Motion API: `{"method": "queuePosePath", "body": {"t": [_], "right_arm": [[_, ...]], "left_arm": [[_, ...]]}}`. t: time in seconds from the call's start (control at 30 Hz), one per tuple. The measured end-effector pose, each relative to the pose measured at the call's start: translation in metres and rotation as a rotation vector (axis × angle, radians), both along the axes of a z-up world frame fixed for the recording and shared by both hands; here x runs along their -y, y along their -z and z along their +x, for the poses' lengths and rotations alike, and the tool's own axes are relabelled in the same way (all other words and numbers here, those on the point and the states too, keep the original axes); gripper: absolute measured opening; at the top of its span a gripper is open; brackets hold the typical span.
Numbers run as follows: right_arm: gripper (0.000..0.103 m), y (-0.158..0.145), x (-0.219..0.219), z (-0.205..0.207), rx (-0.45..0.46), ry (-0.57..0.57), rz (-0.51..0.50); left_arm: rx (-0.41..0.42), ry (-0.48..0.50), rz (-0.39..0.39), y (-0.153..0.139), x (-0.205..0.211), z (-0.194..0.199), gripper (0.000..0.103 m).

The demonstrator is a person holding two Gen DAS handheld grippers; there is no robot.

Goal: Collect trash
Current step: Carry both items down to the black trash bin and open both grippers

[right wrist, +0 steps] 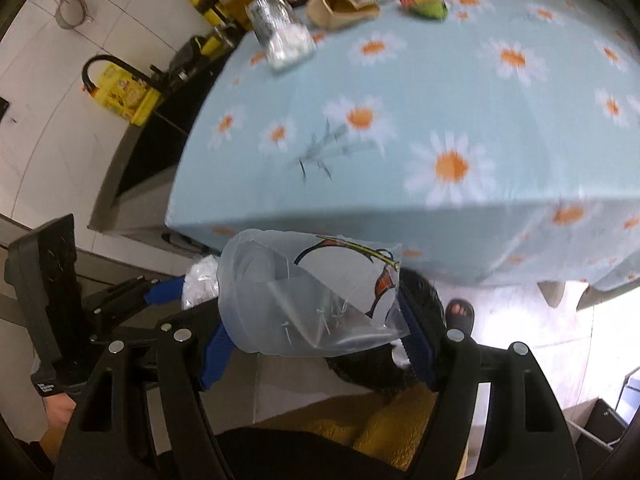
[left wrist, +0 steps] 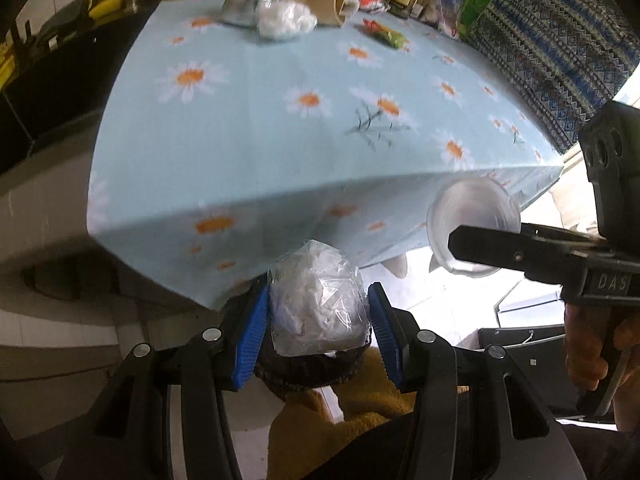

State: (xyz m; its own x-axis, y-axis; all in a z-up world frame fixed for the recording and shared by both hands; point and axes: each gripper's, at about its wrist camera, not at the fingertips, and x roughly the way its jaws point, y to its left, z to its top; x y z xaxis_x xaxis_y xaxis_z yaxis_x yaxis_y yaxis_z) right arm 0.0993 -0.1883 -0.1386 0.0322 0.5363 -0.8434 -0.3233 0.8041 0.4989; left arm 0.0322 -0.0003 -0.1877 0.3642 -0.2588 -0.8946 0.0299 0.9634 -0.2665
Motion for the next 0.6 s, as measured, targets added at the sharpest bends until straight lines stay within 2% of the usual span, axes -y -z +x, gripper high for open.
{"method": "queuePosePath", "body": {"t": [0.23, 0.5, 0.57, 0.6], "right_arm": [[0.072, 0.032, 0.003, -0.008, -0.086, 0.027, -0.015], [0.074, 0.041, 0.005, -0.007, -0.119, 0.039, -0.007], [0.083, 0.041, 0.007, -0.005, -0.132, 0.045, 0.016], [0.084, 0.042, 0.009, -0.004, -0.139, 0.056, 0.023]], "left_arm": [[-0.074, 0.012, -0.018, 0.027, 0.005, -0.009, 0.049], [-0.134, 0.046, -0.012, 0.044, 0.017, -0.009, 0.050], [-0.155, 0.036, -0.009, 0.046, 0.019, -0.005, 0.066], [-0.158, 0.026, -0.020, 0.045, 0.017, -0.004, 0.069]]}}
